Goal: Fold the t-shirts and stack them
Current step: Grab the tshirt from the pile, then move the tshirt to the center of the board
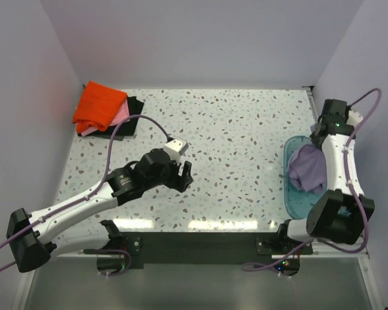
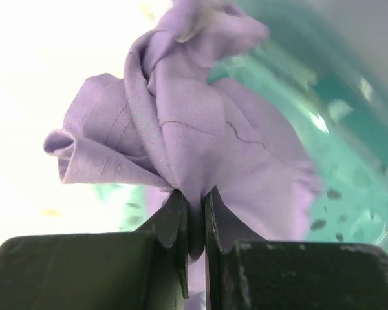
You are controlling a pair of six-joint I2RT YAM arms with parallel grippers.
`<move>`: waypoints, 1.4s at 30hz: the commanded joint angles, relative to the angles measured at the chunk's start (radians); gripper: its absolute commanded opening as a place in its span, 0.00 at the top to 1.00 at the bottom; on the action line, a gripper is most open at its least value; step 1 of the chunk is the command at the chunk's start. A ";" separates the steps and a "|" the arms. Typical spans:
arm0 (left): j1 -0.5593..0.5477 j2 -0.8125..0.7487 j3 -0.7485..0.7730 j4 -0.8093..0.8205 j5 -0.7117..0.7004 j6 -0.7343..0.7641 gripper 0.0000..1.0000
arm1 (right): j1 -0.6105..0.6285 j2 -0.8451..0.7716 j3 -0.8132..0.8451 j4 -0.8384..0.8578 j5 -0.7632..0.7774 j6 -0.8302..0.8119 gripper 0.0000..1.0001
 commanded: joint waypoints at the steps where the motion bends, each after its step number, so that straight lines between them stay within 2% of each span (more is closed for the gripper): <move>1: 0.003 -0.006 0.066 0.010 -0.026 0.008 0.24 | 0.003 -0.137 0.218 -0.055 -0.027 -0.053 1.00; 7: 0.022 -0.014 0.113 -0.007 -0.109 -0.014 0.24 | 0.020 -0.163 0.518 -0.064 -0.256 -0.086 1.00; 8: 0.048 -0.015 0.120 -0.010 -0.117 -0.017 0.24 | 0.037 -0.157 0.591 -0.055 -0.344 -0.077 1.00; 10: 0.090 -0.026 0.129 -0.010 -0.121 -0.028 0.24 | 0.086 -0.145 0.666 -0.023 -0.397 -0.048 1.00; 11: 0.146 -0.031 0.129 -0.006 -0.114 -0.031 0.23 | 0.188 -0.142 0.684 -0.008 -0.379 -0.039 1.00; 13: 0.232 -0.043 0.136 -0.006 -0.086 -0.038 0.23 | 0.314 -0.126 0.716 0.031 -0.353 -0.037 1.00; 14: 0.251 -0.046 0.140 -0.012 -0.092 -0.040 0.23 | 0.412 -0.111 0.714 0.041 -0.356 -0.031 1.00; 15: 0.266 -0.051 0.146 -0.015 -0.112 -0.040 0.22 | 0.458 -0.103 0.707 0.075 -0.368 -0.013 1.00; 17: 0.292 -0.064 0.161 -0.032 -0.143 -0.044 0.21 | 0.592 -0.099 0.633 0.126 -0.365 0.002 1.00; 19: 0.302 -0.080 0.163 -0.041 -0.173 -0.051 0.19 | 0.669 -0.094 0.569 0.193 -0.341 0.010 0.97; 20: 0.309 -0.083 0.161 -0.044 -0.186 -0.058 0.18 | 0.707 -0.088 0.499 0.210 -0.344 0.013 0.89; 21: 0.314 -0.087 0.158 -0.047 -0.195 -0.070 0.18 | 0.714 -0.071 0.460 0.238 -0.354 0.027 0.65; 23: 0.326 -0.094 0.143 -0.056 -0.196 -0.087 0.17 | 0.720 -0.056 0.348 0.252 -0.383 0.032 0.43; 25: 0.328 -0.101 0.118 -0.060 -0.196 -0.110 0.16 | 0.720 -0.043 0.268 0.279 -0.379 0.032 0.28; 28: 0.334 -0.106 0.077 -0.061 -0.198 -0.137 0.16 | 0.723 -0.030 0.091 0.310 -0.396 0.027 0.26; 31: 0.335 -0.088 0.025 -0.044 -0.167 -0.161 0.17 | 0.758 -0.013 -0.017 0.341 -0.391 0.029 0.26; 37: 0.335 0.024 -0.100 0.094 -0.035 -0.225 0.22 | 0.908 0.079 -0.101 0.388 -0.301 0.053 0.27; 41: 0.335 0.127 -0.110 0.219 0.014 -0.273 0.22 | 0.933 0.171 -0.137 0.483 -0.275 0.102 0.32; 42: 0.335 0.170 -0.100 0.259 0.018 -0.285 0.22 | 0.936 0.190 -0.135 0.492 -0.262 0.108 0.36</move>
